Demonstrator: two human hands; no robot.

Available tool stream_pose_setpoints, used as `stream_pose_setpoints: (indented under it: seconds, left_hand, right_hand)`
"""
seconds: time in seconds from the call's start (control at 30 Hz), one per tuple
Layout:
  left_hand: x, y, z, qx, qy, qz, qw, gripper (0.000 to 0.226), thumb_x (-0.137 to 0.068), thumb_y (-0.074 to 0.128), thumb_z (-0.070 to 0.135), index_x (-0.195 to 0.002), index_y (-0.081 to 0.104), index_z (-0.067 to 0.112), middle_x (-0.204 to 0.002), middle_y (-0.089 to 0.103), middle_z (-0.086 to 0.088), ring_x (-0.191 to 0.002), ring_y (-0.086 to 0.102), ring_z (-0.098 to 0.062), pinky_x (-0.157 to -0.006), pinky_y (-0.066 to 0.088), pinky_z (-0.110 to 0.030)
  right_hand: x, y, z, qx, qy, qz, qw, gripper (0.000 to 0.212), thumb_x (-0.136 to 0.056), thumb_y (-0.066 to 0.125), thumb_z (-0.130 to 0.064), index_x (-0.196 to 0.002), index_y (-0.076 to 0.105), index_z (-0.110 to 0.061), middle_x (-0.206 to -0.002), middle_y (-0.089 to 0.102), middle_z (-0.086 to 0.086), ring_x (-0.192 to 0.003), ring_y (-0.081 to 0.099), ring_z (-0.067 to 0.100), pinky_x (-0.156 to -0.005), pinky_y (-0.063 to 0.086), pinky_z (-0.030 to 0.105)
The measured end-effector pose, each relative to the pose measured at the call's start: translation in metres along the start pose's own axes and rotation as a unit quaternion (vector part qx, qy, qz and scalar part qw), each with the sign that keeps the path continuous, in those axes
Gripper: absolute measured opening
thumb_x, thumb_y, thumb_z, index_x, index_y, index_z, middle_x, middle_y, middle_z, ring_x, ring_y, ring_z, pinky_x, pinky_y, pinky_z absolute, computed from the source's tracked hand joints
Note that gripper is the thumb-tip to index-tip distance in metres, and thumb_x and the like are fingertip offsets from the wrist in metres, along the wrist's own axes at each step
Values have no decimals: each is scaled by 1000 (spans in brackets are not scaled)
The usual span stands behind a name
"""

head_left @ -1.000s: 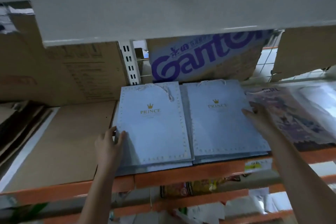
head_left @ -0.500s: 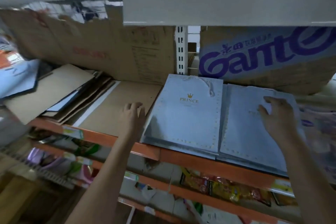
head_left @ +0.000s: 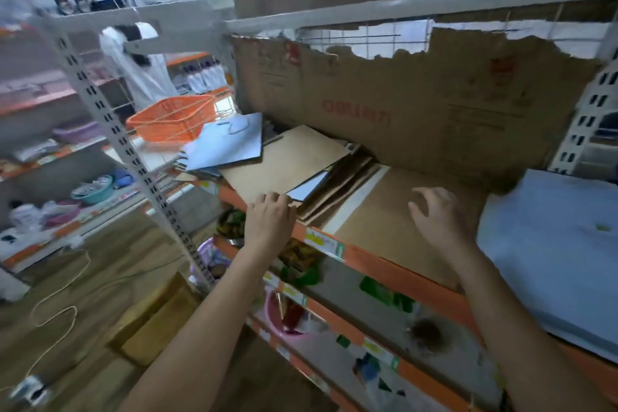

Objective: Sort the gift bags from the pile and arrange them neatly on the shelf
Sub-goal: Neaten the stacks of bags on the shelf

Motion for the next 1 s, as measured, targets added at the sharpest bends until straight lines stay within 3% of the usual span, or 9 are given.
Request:
stream_pose_setpoints:
  seconds: [0.2,0.33,0.5,0.6,0.73,0.8,0.87,0.93,1.0]
  left_hand:
    - [-12,16,-110,16,-50,2,999,31,-97,42,31,-112,61,13,-115,60,-9,-109,50,-30,-85,42,-40]
    - [-26,34,-168,53,-117,-21,991,32,-97,39,33,-113,60,14,-116,59,-7,-112,49,-28,-89,40,-38]
    - [-63,52,-229,70,-143,-42,986,34,-98,37,31,-116,58,11,-116,59,-11,-110,49,-31,-90,41,-40]
    - [-99,57,-259,105,-165,-45,980,36,-98,38,30,-120,57,10,-114,60,-13,-104,54,-31,-81,43,-37]
    - [-148,58,-284,164,-223,-24,961,35,-98,37,31,-84,58,6,-78,58,-6,-77,56,-24,-59,42,-32]
    - [-165,63,-296,213,-276,-22,937,34,-99,39,31,-72,45,10,-63,47,-2,-59,47,-18,-50,33,-30]
    - [-176,74,-310,321,-325,-32,889,25,-97,42,31,-84,44,9,-67,47,-1,-62,49,-18,-56,40,-35]
    - [-183,83,-321,451,-365,-50,813,26,-96,47,30,-103,49,5,-82,55,-5,-71,57,-19,-65,52,-38]
    - [-190,86,-324,561,-388,-67,728,27,-95,51,24,-112,51,2,-91,60,-11,-69,60,-19,-57,56,-28]
  right_hand:
    - [-28,91,-74,-26,-9,-62,998,35,-94,47,-21,-127,53,-11,-131,51,11,-124,41,26,-98,35,31]
    - [-60,137,-106,-15,-12,-85,996,36,-95,45,-26,-128,52,-12,-128,51,10,-122,42,26,-99,37,36]
    - [-111,179,-124,51,17,-81,995,30,-94,45,-26,-99,59,0,-108,56,22,-111,47,41,-87,39,38]
    - [-132,188,-120,106,71,-35,991,40,-94,45,-30,-111,57,4,-117,55,26,-113,44,40,-90,41,41]
    - [-152,200,-111,95,136,2,986,51,-90,52,-35,-122,51,5,-122,54,26,-118,43,41,-93,41,44]
    - [-159,205,-108,36,161,12,986,53,-88,57,-37,-124,51,1,-124,55,24,-119,44,40,-95,40,43]
    - [-164,206,-109,-15,186,28,982,53,-86,60,-35,-126,51,-2,-125,55,21,-120,44,40,-98,39,45]
    - [-168,203,-113,-65,202,48,976,53,-86,62,-32,-129,49,-4,-124,55,18,-120,45,39,-98,39,45]
    - [-168,198,-119,-149,204,77,965,51,-88,61,-26,-132,46,-6,-116,57,11,-118,49,32,-91,40,38]
Point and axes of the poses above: each hand's wrist, its own x-axis away from the middle knuckle, its own y-axis out of the palm, z = x × y, the point moved 4 cm from there along -x, towards the middle knuckle
